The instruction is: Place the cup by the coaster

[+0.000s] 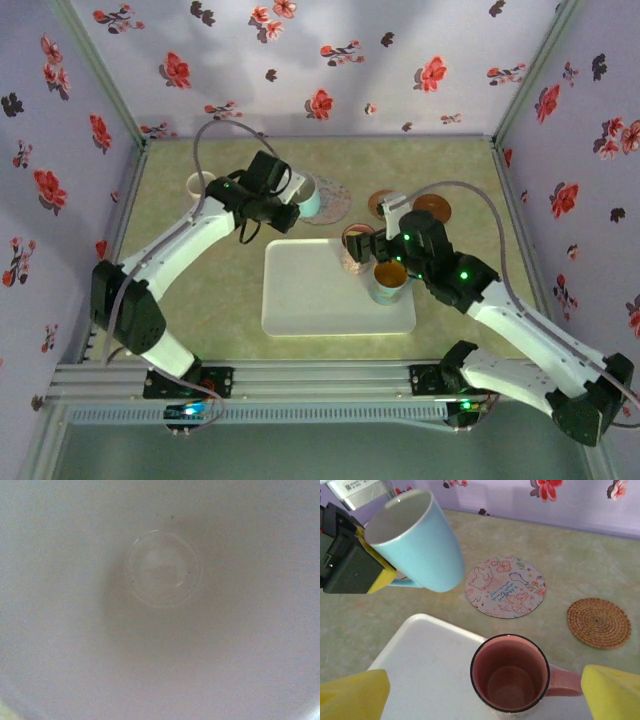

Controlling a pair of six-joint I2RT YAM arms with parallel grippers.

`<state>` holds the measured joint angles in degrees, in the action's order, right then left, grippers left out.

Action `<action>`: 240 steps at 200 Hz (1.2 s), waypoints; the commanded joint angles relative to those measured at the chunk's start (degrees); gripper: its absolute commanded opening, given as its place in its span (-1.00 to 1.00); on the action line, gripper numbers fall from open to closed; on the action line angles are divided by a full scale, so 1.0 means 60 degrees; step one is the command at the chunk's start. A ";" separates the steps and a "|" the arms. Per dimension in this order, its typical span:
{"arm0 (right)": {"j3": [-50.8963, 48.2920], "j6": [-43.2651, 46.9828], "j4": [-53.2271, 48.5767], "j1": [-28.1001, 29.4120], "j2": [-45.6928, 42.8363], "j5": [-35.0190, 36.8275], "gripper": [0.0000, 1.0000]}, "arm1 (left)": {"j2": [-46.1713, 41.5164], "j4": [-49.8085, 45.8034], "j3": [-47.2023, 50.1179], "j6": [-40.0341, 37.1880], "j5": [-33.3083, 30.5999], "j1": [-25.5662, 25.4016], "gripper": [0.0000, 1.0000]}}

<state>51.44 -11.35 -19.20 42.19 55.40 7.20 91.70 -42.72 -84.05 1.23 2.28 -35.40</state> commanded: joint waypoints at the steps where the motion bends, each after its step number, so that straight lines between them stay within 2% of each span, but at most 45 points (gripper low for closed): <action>1: 0.0486 -0.0410 0.0617 -0.0350 0.0514 -0.0543 0.99 | 0.0378 0.0281 -0.0849 -0.0584 0.0462 0.0298 -1.00; 105: 0.1848 -0.1198 0.1084 -0.1755 0.2949 -0.1305 0.99 | 0.3140 0.0081 -0.3040 -0.0865 0.1017 0.0875 -1.00; 240: 0.2317 -0.1045 0.0478 -0.2586 0.4120 -0.2221 0.99 | 0.5481 -0.0773 -0.4881 -0.1290 0.1186 0.1047 -1.00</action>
<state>63.22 -17.17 -15.51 27.51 79.24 -4.43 123.57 -47.57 -109.19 -4.89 7.79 -29.95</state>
